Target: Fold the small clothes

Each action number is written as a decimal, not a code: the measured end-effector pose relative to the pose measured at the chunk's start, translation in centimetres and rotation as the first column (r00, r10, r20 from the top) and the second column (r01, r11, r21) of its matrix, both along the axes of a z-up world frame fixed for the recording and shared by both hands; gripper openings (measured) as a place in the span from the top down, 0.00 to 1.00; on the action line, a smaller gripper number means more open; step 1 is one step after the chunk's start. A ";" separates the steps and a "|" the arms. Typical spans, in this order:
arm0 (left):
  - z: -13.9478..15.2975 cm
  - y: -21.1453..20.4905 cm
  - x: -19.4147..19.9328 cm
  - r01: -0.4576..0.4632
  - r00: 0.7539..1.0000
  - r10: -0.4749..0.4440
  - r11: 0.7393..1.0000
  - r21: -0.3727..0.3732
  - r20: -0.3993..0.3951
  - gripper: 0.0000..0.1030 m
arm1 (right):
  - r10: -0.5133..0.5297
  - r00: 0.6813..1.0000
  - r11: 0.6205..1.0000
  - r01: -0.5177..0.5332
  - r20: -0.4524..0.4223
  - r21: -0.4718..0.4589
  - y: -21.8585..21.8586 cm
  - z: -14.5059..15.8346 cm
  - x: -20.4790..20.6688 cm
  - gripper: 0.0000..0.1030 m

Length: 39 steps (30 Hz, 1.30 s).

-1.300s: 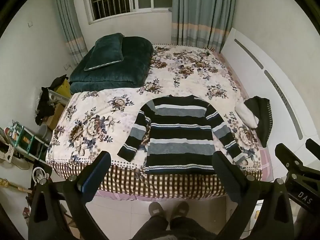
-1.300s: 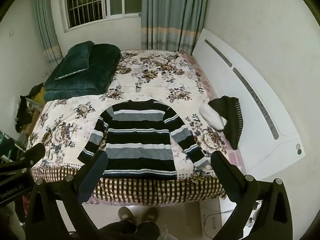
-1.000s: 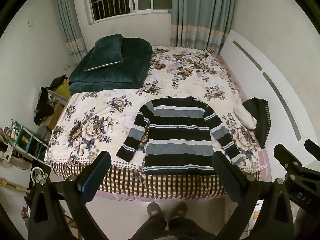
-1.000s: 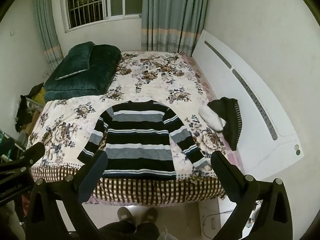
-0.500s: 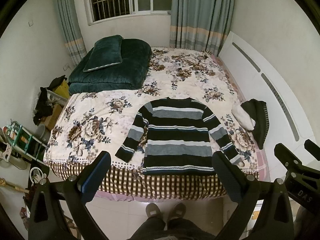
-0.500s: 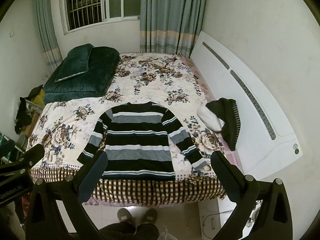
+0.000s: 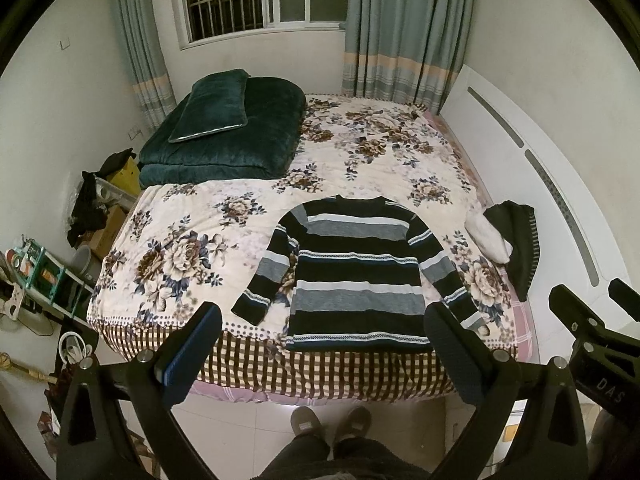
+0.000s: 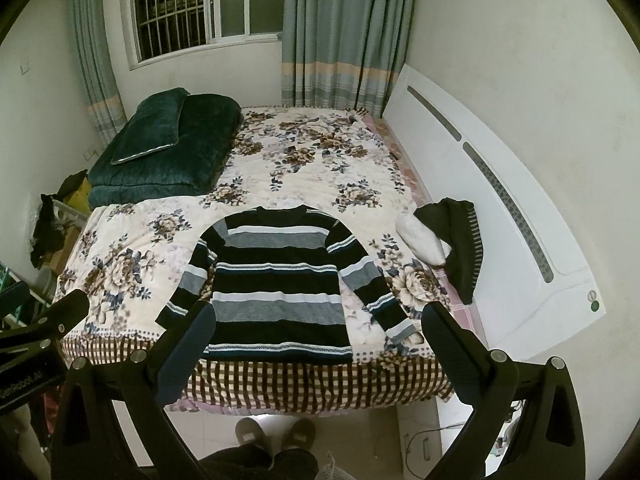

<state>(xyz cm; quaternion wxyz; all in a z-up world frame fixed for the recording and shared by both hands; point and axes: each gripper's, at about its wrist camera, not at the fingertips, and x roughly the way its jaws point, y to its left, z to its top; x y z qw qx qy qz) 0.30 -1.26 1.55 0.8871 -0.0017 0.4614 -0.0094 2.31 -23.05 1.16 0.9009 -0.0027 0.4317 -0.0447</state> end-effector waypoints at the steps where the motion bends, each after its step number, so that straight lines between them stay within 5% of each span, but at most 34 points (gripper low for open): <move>1: 0.0 0.0 0.0 0.000 1.000 0.000 1.000 -0.002 0.000 0.00 | 0.001 1.000 1.000 -0.001 0.000 -0.001 0.1 -0.1 -0.1 0.00; 39: 0.5 0.6 0.1 -0.002 1.000 0.002 1.000 -0.008 0.008 0.00 | 0.003 1.000 1.000 -0.003 0.007 -0.001 -0.1 0.8 0.4 0.00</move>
